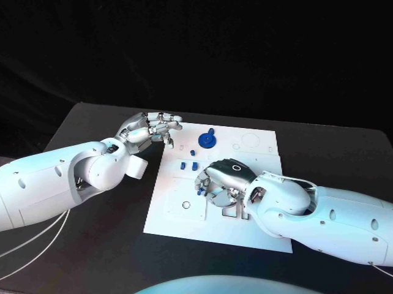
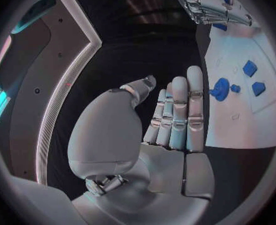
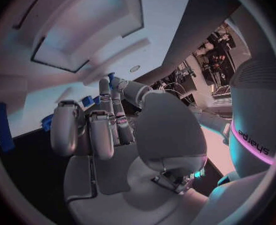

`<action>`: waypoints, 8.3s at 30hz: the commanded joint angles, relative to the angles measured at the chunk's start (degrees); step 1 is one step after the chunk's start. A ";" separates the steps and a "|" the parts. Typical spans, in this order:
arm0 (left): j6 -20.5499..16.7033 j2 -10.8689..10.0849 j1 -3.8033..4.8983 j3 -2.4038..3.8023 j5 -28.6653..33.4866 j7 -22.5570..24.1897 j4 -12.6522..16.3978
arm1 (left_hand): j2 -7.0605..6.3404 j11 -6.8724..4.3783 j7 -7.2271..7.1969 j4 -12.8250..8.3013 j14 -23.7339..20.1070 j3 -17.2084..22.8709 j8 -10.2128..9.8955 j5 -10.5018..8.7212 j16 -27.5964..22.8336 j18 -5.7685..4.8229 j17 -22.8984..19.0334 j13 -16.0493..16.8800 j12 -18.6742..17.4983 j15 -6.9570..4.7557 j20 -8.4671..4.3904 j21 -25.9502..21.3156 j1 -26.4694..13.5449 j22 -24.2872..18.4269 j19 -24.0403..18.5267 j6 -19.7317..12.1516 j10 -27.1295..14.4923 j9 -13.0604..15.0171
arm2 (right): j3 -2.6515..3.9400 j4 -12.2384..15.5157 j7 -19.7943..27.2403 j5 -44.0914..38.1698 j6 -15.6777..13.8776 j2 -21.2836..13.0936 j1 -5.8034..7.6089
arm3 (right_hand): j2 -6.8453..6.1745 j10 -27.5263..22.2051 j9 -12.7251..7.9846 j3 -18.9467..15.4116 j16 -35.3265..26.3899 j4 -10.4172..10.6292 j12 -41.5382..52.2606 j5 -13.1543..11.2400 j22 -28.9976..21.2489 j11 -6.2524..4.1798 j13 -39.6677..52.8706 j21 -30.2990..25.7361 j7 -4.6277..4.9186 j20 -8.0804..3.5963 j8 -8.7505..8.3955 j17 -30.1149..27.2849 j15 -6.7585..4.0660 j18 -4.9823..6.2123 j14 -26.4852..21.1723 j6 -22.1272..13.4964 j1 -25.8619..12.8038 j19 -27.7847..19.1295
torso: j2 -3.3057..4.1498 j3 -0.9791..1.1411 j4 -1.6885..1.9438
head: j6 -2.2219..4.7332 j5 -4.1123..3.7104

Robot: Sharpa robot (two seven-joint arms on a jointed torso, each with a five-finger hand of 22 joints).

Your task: Assemble the parts on the task board

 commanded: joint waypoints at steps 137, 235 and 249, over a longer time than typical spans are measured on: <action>2.05 -0.30 -0.03 0.03 -0.76 -0.80 -0.22 | 0.39 0.07 0.36 0.06 -0.58 -0.44 -0.11 0.09 0.43 0.71 0.36 0.00 0.15 0.17 0.40 0.19 0.32 0.19 -0.46 -0.10 -0.76 -0.12 | 0.50 2.49 -2.15 7.73 4.50 -13.95 7.92 | 1.44 -4.56 -4.32 -4.74 -3.15 9.30 4.37 -3.31 -6.51 -0.05 -2.66 -10.90 0.22 0.00 1.25 -7.34 0.05 1.47 1.68 -1.56 1.88 -3.16 | -0.05 0.00 -0.02 | 0.73 -2.48; 3.35 0.70 -0.63 0.04 -0.99 -0.85 0.02 | 0.57 0.14 0.42 0.18 -0.80 -0.49 -0.09 0.11 0.56 0.72 0.62 0.02 0.33 0.23 0.47 0.27 0.32 0.30 -0.59 -0.28 -1.06 -0.22 | -0.50 0.83 1.67 4.70 -1.44 2.31 -1.66 | 0.57 -3.96 -3.49 -4.34 -2.56 9.37 3.74 -3.10 -5.65 -0.04 -2.57 -10.25 0.33 -0.04 2.01 -6.31 0.06 1.32 1.93 -2.60 0.67 -2.84 | -0.05 0.13 -0.02 | -0.09 0.26; 3.34 0.65 -0.63 0.04 -1.01 -0.92 0.04 | 0.57 0.14 0.42 0.18 -0.80 -0.49 -0.09 0.11 0.56 0.72 0.62 0.02 0.33 0.23 0.47 0.27 0.32 0.30 -0.59 -0.28 -1.06 -0.22 | -0.50 0.51 1.93 4.94 5.01 2.71 -1.66 | -0.79 -4.00 -3.37 -5.19 -2.45 9.14 3.56 -3.02 -5.74 0.13 -2.48 -10.54 0.58 0.03 2.08 -6.23 0.19 1.37 1.94 -3.22 -0.23 -3.05 | -0.06 0.10 -0.03 | -0.27 0.34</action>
